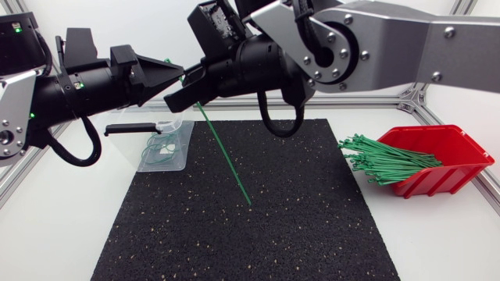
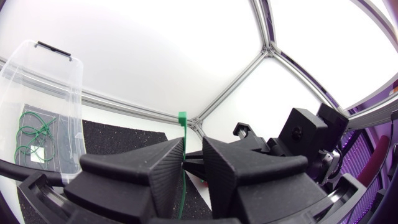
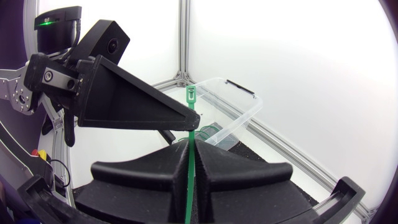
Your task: Take a green cable tie from the red box, thread the tail through the head to close it, then place it in the transparent bin on the left.
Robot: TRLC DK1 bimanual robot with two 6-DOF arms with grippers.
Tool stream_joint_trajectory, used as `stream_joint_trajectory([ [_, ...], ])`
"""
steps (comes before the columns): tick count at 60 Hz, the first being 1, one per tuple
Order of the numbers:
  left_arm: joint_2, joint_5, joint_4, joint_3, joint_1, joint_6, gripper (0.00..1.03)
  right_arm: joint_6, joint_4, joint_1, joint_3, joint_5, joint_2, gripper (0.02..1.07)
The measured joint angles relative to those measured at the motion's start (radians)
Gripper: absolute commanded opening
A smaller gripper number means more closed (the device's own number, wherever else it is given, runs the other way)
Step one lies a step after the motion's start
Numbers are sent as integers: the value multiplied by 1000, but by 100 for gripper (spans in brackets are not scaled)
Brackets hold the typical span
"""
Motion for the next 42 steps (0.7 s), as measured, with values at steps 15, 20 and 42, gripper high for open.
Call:
stream_joint_trajectory([
  [15, 0, -3, 0, 0, 0, 0, 15, 0, 0, 0, 0, 0, -2, 8],
  [20, 0, -5, 0, 0, 0, 0, 11, 0, 0, 0, 0, 0, -2, 8],
  [42, 0, -19, 0, 0, 0, 0, 4, 0, 1, 0, -1, 0, -8, 8],
])
